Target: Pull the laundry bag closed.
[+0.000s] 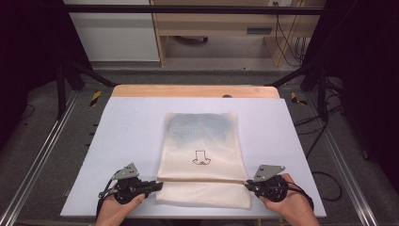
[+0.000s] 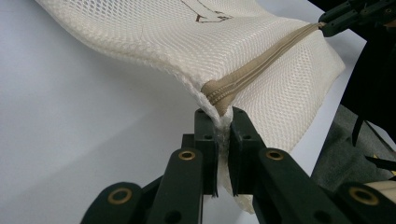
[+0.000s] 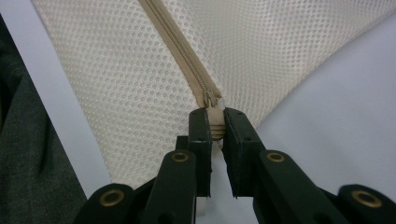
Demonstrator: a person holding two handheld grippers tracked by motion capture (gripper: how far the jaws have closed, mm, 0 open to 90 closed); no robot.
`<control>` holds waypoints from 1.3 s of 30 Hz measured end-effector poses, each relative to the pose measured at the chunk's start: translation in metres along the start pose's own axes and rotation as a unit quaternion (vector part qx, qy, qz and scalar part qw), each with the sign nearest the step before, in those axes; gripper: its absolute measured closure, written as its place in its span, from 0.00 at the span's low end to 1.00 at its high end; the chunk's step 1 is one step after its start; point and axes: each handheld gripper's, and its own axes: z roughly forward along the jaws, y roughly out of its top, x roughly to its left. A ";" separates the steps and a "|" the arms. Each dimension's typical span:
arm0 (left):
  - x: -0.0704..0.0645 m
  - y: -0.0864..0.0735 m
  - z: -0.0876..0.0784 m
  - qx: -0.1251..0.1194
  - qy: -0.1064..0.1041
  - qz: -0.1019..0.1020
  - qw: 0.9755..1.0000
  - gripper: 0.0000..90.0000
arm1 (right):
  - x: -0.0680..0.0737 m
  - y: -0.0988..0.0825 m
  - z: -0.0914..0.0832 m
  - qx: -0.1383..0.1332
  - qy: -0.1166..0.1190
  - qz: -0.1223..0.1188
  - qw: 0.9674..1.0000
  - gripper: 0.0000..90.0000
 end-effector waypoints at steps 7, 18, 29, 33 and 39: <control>-0.001 0.000 -0.004 -0.009 0.013 -0.008 1.000 0.79 | 0.001 -0.001 0.003 -0.001 0.007 0.003 1.000 0.83; -0.007 0.007 -0.019 -0.051 0.071 0.019 0.996 0.43 | -0.001 0.008 -0.005 -0.060 -0.023 0.020 0.998 0.47; -0.006 0.016 -0.026 -0.073 0.133 0.044 0.987 0.11 | -0.009 0.021 -0.013 -0.127 -0.099 0.066 0.985 0.12; 0.002 0.018 -0.036 -0.083 0.158 0.051 0.983 0.08 | -0.015 0.018 -0.017 -0.138 -0.120 0.086 0.979 0.09; 0.017 0.017 -0.050 -0.091 0.194 0.053 0.975 0.04 | -0.032 0.005 -0.029 -0.166 -0.164 0.132 0.963 0.07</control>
